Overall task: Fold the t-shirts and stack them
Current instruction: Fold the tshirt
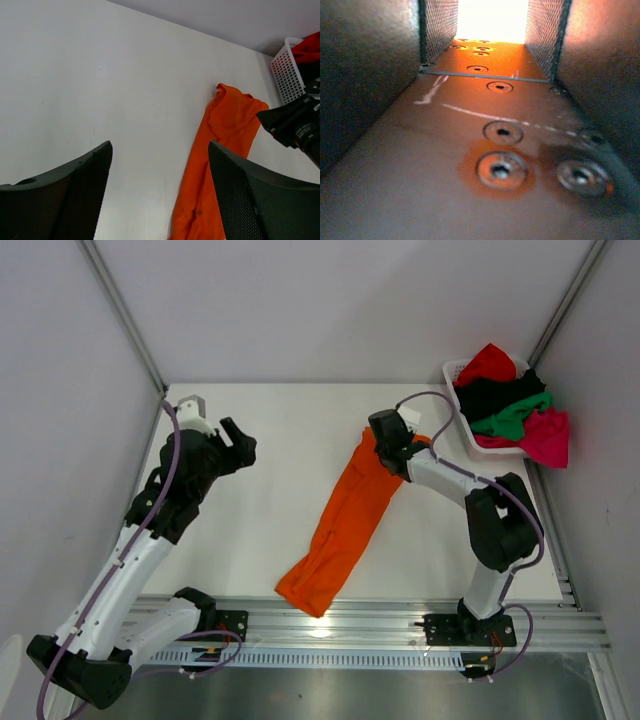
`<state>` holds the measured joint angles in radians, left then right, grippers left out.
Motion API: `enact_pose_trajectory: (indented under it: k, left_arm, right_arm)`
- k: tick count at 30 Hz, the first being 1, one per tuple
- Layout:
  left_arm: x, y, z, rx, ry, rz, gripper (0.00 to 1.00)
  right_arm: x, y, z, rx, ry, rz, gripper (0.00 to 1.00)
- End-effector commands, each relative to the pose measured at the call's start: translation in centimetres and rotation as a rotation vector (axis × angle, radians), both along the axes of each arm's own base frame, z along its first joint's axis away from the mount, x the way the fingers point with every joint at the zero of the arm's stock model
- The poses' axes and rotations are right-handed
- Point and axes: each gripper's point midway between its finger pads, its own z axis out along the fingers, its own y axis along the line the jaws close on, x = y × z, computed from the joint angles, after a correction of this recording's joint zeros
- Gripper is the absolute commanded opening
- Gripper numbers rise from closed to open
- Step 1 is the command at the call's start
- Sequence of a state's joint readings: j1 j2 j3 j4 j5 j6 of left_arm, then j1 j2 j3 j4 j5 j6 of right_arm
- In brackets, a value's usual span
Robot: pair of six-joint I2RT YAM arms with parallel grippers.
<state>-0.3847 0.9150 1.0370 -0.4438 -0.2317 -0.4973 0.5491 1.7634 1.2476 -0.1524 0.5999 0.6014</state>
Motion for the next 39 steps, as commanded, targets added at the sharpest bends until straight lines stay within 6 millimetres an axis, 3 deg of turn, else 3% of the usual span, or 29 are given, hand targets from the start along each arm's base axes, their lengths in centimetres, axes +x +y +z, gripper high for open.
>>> enact_pose_trajectory:
  k: [1, 3, 5, 12, 19, 24, 32, 37, 38, 39]
  left_arm:
    - [-0.2, 0.3, 0.3, -0.018, -0.011, 0.013, 0.8]
    - [-0.2, 0.2, 0.0, -0.022, -0.006, 0.015, 0.8]
    - [-0.3, 0.3, -0.1, -0.025, -0.003, 0.018, 0.8]
    - [-0.7, 0.9, 0.2, -0.019, -0.017, 0.038, 0.8]
    - [-0.9, 1.1, 0.8, -0.028, -0.032, 0.049, 0.8]
    - [-1.0, 1.2, 0.6, -0.029, -0.026, 0.053, 0.8]
    - [-1.1, 0.8, 0.4, -0.045, -0.018, 0.036, 0.8]
    - [-1.4, 0.5, 0.0, -0.055, 0.001, 0.02, 0.8]
    - [-1.5, 0.5, 0.2, -0.059, -0.003, 0.02, 0.8]
    - [-1.6, 0.6, -0.2, -0.055, 0.004, 0.022, 0.8]
  right_arm:
    - [1.0, -1.4, -3.2, -0.008, 0.08, -0.06, 0.36]
    - [1.6, -1.1, -4.4, 0.002, 0.106, -0.056, 0.36]
    - [2.0, -0.8, -6.9, 0.019, 0.161, -0.051, 0.36]
    - [2.9, 0.9, -10.3, 0.074, 0.218, -0.005, 0.36]
    - [3.6, 2.3, -10.8, 0.104, 0.231, 0.052, 0.36]
    - [4.7, 5.0, -10.4, 0.157, 0.217, 0.191, 0.36]
    - [4.6, 11.8, -10.4, 0.245, 0.22, 0.552, 0.36]
    - [4.8, 15.8, -10.2, 0.26, 0.2, 0.691, 0.36]
    - [5.2, 16.1, -9.4, 0.263, 0.185, 0.695, 0.36]
    - [5.1, 16.9, -10.2, 0.257, 0.199, 0.705, 0.36]
